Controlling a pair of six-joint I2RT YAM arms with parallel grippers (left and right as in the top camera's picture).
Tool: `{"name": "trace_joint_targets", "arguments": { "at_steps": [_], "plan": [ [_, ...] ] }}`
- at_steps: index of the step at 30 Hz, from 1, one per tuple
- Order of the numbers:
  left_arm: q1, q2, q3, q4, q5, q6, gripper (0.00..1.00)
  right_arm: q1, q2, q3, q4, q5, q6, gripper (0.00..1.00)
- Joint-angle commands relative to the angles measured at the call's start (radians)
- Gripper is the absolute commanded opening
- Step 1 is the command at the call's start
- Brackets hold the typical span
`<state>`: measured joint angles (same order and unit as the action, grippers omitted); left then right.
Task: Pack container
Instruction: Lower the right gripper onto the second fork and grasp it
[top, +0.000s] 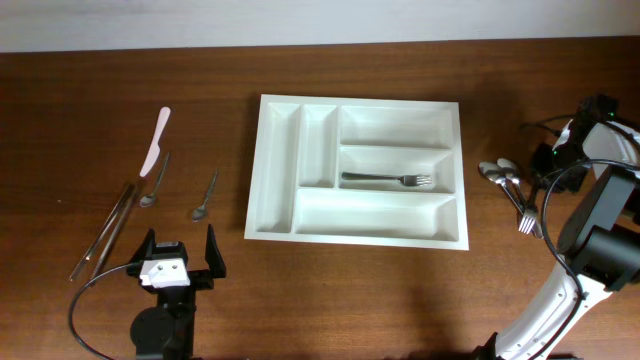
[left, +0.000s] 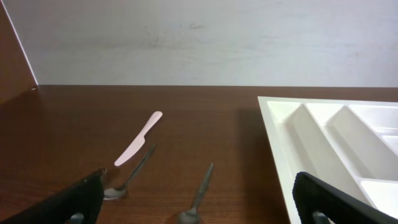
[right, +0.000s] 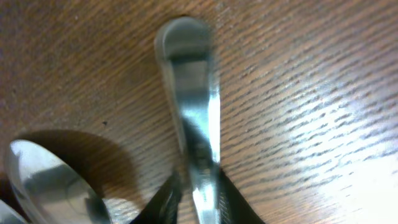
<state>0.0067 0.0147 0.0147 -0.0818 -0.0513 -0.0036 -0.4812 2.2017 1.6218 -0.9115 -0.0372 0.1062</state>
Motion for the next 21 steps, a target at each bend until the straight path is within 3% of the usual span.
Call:
{"name": "trace_joint_targets", "arguments": {
  "at_steps": [1,4,15,21],
  "plan": [
    [-0.004,-0.009,-0.005,0.0,0.011,-0.003,0.99,0.016,0.037,-0.044,0.003,-0.049,0.002,0.16],
    [-0.004,-0.009,-0.005,0.0,0.011,-0.003,0.99,0.016,0.037,-0.044,0.005,-0.049,0.002,0.04],
    [-0.004,-0.009,-0.005,0.0,0.011,-0.003,0.99,0.016,0.037,-0.036,0.003,-0.055,0.002,0.04],
    [-0.004,-0.009,-0.005,0.0,0.011,-0.003,0.99,0.016,0.035,0.059,-0.076,-0.061,-0.015,0.04]
  ]
}}
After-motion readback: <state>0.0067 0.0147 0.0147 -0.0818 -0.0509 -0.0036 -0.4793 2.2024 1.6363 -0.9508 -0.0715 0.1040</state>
